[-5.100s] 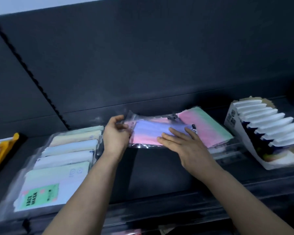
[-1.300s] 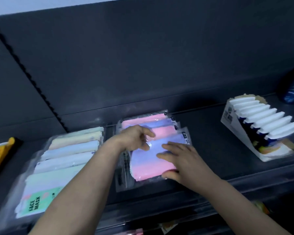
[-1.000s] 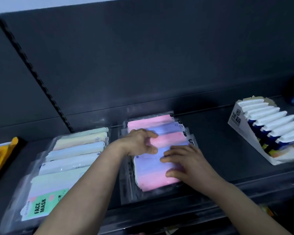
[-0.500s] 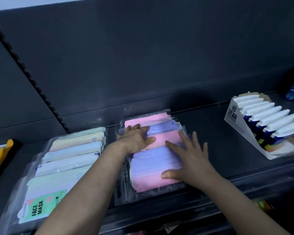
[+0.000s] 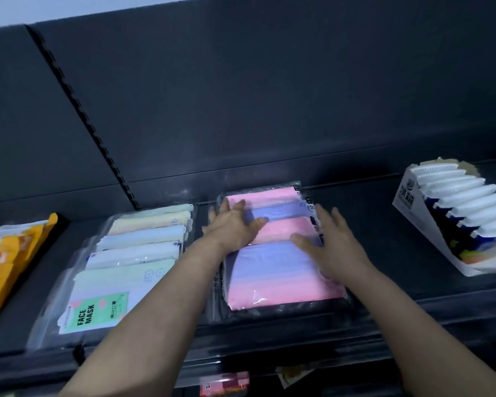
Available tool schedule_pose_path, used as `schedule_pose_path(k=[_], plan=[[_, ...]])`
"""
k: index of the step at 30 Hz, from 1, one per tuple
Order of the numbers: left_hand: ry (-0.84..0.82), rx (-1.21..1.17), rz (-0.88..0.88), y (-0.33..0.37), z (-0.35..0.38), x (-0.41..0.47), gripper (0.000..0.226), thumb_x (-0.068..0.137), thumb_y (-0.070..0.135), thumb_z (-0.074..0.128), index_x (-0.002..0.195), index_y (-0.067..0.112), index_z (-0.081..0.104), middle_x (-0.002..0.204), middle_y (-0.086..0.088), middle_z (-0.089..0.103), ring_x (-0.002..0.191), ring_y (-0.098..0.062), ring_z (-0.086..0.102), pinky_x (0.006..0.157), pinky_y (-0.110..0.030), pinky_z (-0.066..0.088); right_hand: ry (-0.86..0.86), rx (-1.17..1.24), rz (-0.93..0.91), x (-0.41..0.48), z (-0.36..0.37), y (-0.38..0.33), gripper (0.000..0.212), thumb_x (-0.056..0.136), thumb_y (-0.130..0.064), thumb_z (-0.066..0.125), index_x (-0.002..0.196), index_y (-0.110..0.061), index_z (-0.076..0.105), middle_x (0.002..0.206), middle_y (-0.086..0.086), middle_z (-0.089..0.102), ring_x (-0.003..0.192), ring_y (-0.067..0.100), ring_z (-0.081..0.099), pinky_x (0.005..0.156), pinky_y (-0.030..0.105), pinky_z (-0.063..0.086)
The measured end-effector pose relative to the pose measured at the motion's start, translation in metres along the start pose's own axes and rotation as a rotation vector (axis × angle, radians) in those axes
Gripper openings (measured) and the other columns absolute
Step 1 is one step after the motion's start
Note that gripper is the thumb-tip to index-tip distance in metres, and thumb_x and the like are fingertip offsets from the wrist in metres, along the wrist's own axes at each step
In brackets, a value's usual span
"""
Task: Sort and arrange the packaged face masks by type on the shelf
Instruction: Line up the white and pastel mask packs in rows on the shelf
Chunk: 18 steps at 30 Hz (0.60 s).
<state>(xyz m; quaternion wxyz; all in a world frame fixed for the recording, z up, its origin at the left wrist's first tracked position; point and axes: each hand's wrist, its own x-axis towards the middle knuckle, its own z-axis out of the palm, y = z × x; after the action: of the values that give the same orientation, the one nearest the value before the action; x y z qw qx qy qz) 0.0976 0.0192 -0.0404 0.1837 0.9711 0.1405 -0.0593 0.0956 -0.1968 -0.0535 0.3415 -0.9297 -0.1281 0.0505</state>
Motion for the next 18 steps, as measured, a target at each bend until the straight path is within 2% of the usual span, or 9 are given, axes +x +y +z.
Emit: schedule_pose_path(k=[3,5,7,10,13,16,18], plan=[[0.019,-0.065,-0.124,0.006,-0.005,-0.005,0.090,0.080,0.076,0.045,0.149,0.020,0.030,0.158,-0.012,0.025,0.143,-0.037,0.028,0.115,-0.046,0.030,-0.034,0.078,0.073,0.019,-0.004,0.004,0.088,0.085,-0.054,0.055,0.149,-0.008,0.014,0.153,0.014,0.026,0.140,0.027,0.026,0.108,0.035,0.028],[0.010,0.002,-0.103,0.007,-0.006,-0.010,0.084,0.078,0.077,0.047,0.138,0.018,0.044,0.147,-0.012,0.043,0.132,-0.035,0.044,0.107,-0.041,0.039,-0.070,0.042,0.044,0.024,0.000,0.004,0.077,0.085,-0.053,0.054,0.143,-0.008,0.031,0.142,0.016,0.042,0.131,0.028,0.039,0.101,0.031,0.034],[-0.015,0.093,-0.077,0.008,-0.004,-0.013,0.070,0.083,0.072,0.046,0.129,0.019,0.051,0.138,-0.013,0.049,0.123,-0.035,0.051,0.100,-0.038,0.043,-0.074,0.028,0.013,0.026,0.004,0.005,0.067,0.085,-0.052,0.054,0.136,-0.009,0.043,0.136,0.015,0.047,0.125,0.028,0.044,0.098,0.030,0.037],[0.024,0.199,-0.089,0.008,0.000,-0.017,0.065,0.088,0.068,0.041,0.130,0.019,0.049,0.145,-0.013,0.042,0.127,-0.037,0.046,0.102,-0.043,0.041,-0.078,-0.026,-0.032,0.023,0.003,0.011,0.065,0.088,-0.051,0.049,0.138,-0.009,0.040,0.144,0.014,0.038,0.132,0.026,0.037,0.104,0.032,0.035],[0.180,0.291,-0.058,0.016,0.000,-0.028,0.058,0.093,0.060,0.038,0.134,0.021,0.048,0.154,-0.006,0.032,0.139,-0.033,0.031,0.107,-0.051,0.032,0.000,-0.170,-0.153,0.019,0.002,0.010,0.058,0.093,-0.046,0.042,0.141,-0.012,0.037,0.153,0.011,0.026,0.141,0.024,0.023,0.111,0.036,0.028],[0.217,0.176,0.004,0.025,-0.002,-0.039,0.046,0.096,0.049,0.041,0.130,0.020,0.054,0.142,-0.006,0.049,0.129,-0.030,0.046,0.104,-0.044,0.041,0.047,-0.294,-0.354,0.012,0.003,-0.001,0.055,0.094,-0.046,0.043,0.140,-0.017,0.040,0.156,0.007,0.022,0.145,0.023,0.015,0.115,0.043,0.021],[0.165,0.093,0.030,0.027,0.000,-0.047,0.054,0.093,0.054,0.046,0.134,0.020,0.052,0.140,-0.007,0.051,0.128,-0.029,0.049,0.103,-0.040,0.042,-0.037,-0.269,-0.437,0.006,0.004,-0.008,0.058,0.090,-0.050,0.049,0.140,-0.021,0.041,0.155,0.004,0.024,0.145,0.019,0.014,0.115,0.045,0.019]])
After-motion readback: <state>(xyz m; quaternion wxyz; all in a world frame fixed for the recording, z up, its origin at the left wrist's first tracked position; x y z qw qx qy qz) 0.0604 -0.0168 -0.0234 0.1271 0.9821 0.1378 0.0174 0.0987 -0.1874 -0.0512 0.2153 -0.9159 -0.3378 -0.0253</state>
